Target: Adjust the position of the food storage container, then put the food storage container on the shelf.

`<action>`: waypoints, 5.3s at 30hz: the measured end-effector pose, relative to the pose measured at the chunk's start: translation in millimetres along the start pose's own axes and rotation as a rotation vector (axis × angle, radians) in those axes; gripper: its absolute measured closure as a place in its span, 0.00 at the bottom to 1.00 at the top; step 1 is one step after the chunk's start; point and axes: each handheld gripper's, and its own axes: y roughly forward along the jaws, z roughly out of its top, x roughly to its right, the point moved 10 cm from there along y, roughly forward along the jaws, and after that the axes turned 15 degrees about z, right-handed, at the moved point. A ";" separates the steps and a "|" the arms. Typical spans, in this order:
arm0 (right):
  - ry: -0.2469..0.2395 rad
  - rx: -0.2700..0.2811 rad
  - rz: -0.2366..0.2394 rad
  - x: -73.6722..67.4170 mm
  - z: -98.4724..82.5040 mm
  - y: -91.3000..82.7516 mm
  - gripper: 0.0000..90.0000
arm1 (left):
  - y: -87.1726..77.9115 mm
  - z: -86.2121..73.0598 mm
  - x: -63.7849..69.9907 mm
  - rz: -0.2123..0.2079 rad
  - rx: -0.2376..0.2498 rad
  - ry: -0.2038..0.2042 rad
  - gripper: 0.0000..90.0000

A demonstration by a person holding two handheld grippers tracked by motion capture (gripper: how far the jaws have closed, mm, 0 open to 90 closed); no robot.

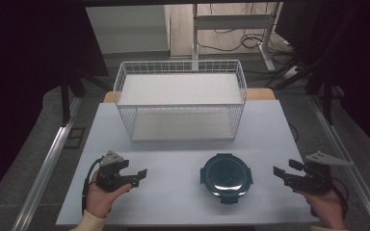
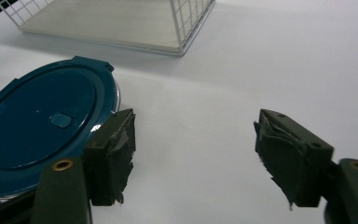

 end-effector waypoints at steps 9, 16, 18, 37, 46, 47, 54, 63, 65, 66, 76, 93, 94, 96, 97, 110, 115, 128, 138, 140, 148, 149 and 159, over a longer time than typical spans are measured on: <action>0.028 -0.031 0.006 1.0 -5.4 2.4 0.47 | 3.8 -4.8 -0.1 -0.008 -0.016 0.011 0.22; -0.008 -0.127 0.062 -16.5 -13.0 15.5 0.79 | 1.6 -3.3 -0.7 0.000 -0.008 0.011 0.22; -0.016 -0.159 0.064 -18.9 -16.4 19.8 0.88 | 2.1 -3.9 -1.0 0.001 -0.010 0.013 0.22; -0.108 -0.370 0.100 -40.8 -47.8 64.4 0.99 | 2.5 -6.8 -4.6 0.006 -0.020 0.005 0.22; -0.133 -0.396 0.094 -42.8 -50.3 70.5 0.99 | 3.9 -7.8 -5.6 0.011 -0.025 0.008 0.22; -0.128 -0.398 0.091 -43.2 -50.3 70.5 0.99 | 4.1 -7.9 -5.6 0.012 -0.026 0.008 0.22; -0.138 -0.404 0.088 -49.6 -49.7 73.1 0.99 | 4.6 -8.2 -5.7 0.011 -0.028 0.003 0.22; -0.135 -0.399 0.092 -57.4 -48.0 81.1 0.99 | 5.4 -8.0 -6.2 0.014 -0.024 0.004 0.22; -0.138 -0.398 0.091 -59.2 -47.1 83.9 0.99 | 5.8 -8.2 -6.5 0.016 -0.025 0.003 0.22; -0.139 -0.397 0.090 -61.7 -45.9 86.5 0.99 | 6.0 -8.6 -6.5 0.017 -0.027 0.006 0.22; -0.146 -0.393 0.092 -75.0 -42.3 100.0 1.00 | 8.5 -9.1 -5.1 0.011 -0.035 0.006 0.22; -0.183 -0.412 0.106 -103.7 -32.3 136.0 1.00 | 7.2 -6.3 -6.1 -0.001 -0.028 -0.009 0.22; -0.181 -0.417 0.105 -105.2 -32.0 137.9 1.00 | 6.6 -5.9 -6.6 -0.001 -0.026 -0.011 0.22; -0.188 -0.421 0.112 -109.2 -30.7 142.9 1.00 | 6.1 -5.3 -7.4 -0.002 -0.023 -0.013 0.22; -0.189 -0.426 0.120 -113.8 -29.1 147.9 1.00 | 6.0 -5.0 -8.3 0.000 -0.022 -0.013 0.22; -0.196 -0.424 0.172 -123.8 -25.3 162.7 1.00 | 6.5 -5.8 -7.9 0.001 -0.026 -0.011 0.22; -0.203 -0.344 0.166 -114.0 -12.3 150.3 0.99 | -0.3 -0.1 -10.7 0.010 0.002 -0.022 0.23; -0.110 -0.110 0.146 -98.8 15.6 131.5 0.32 | -4.0 3.3 -0.9 -0.026 0.015 -0.037 0.24; -0.077 -0.105 0.211 -114.7 13.0 138.2 0.25 | -8.4 4.6 6.1 -0.076 0.010 -0.045 0.24; -0.073 -0.111 0.216 -115.2 10.7 139.8 0.24 | -7.6 4.3 9.1 -0.090 0.003 -0.046 0.26; -0.050 -0.138 0.252 -120.1 5.6 139.4 0.24 | -4.4 1.0 24.7 -0.142 -0.040 -0.048 0.25; -0.041 -0.141 0.260 -121.3 5.2 140.0 0.23 | -3.9 0.5 26.6 -0.153 -0.048 -0.053 0.24; 0.059 -0.171 0.304 -131.8 -2.6 152.2 0.20 | 3.8 -1.6 49.5 -0.261 -0.108 -0.104 0.21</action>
